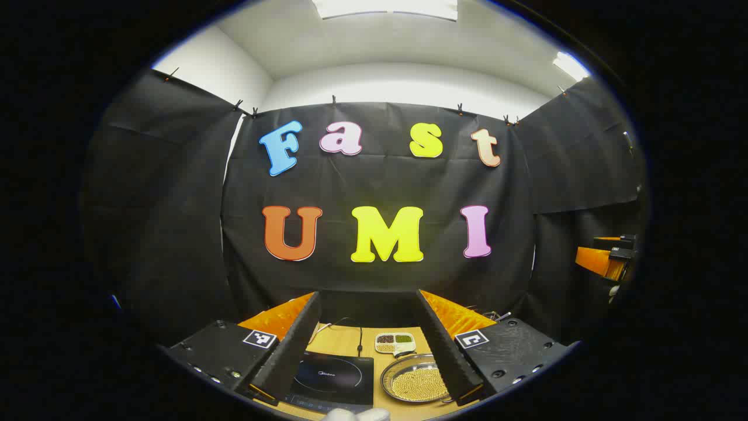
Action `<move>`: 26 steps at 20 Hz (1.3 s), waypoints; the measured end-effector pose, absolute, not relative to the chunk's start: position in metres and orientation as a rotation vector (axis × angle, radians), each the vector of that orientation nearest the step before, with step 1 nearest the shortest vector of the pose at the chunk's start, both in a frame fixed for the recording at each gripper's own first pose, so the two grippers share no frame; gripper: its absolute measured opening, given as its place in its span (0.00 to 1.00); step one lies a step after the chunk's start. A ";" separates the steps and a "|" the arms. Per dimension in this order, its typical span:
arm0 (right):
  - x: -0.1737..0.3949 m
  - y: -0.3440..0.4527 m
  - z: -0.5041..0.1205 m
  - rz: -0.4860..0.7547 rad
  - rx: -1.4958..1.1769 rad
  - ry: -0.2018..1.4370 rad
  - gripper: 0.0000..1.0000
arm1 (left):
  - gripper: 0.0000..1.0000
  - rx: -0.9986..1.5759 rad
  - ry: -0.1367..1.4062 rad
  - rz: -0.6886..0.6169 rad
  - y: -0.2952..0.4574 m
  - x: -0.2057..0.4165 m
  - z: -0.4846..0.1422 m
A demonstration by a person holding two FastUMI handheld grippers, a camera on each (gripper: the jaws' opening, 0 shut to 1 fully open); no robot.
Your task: First push the handle of the pot to place it horizontally, then grasp the pot with both hands and set it on the induction cooktop.
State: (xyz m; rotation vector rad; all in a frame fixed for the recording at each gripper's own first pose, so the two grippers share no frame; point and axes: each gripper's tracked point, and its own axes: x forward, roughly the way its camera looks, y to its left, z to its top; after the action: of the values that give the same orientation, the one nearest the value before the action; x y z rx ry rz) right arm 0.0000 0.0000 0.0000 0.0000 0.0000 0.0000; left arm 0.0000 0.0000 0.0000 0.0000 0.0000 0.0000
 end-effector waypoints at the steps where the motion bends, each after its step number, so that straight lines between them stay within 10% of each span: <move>1: -0.001 0.000 -0.002 -0.007 -0.006 0.006 0.97 | 0.95 0.004 0.009 0.006 0.001 -0.001 -0.001; 17: -0.008 -0.001 -0.001 -0.014 0.013 0.019 0.96 | 0.84 0.033 0.032 0.009 0.003 -0.010 -0.004; 18: -0.009 -0.001 -0.002 -0.018 0.010 0.027 0.99 | 0.95 0.037 0.029 0.008 0.003 -0.010 -0.002; 22: -0.008 0.010 -0.008 0.022 0.018 0.053 0.76 | 0.84 0.042 0.028 0.003 0.003 -0.010 -0.003; 24: -0.004 0.012 -0.013 0.023 0.023 0.083 0.56 | 0.95 0.044 0.033 0.004 0.004 -0.010 -0.005; 26: -0.005 0.024 -0.021 0.077 0.029 0.121 0.19 | 0.95 0.044 0.041 0.009 0.007 -0.010 -0.008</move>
State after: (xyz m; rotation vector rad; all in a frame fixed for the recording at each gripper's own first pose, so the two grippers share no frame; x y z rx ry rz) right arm -0.0048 0.0241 -0.0208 0.0288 0.1207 0.0768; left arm -0.0098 0.0073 -0.0080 0.0442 0.0407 0.0087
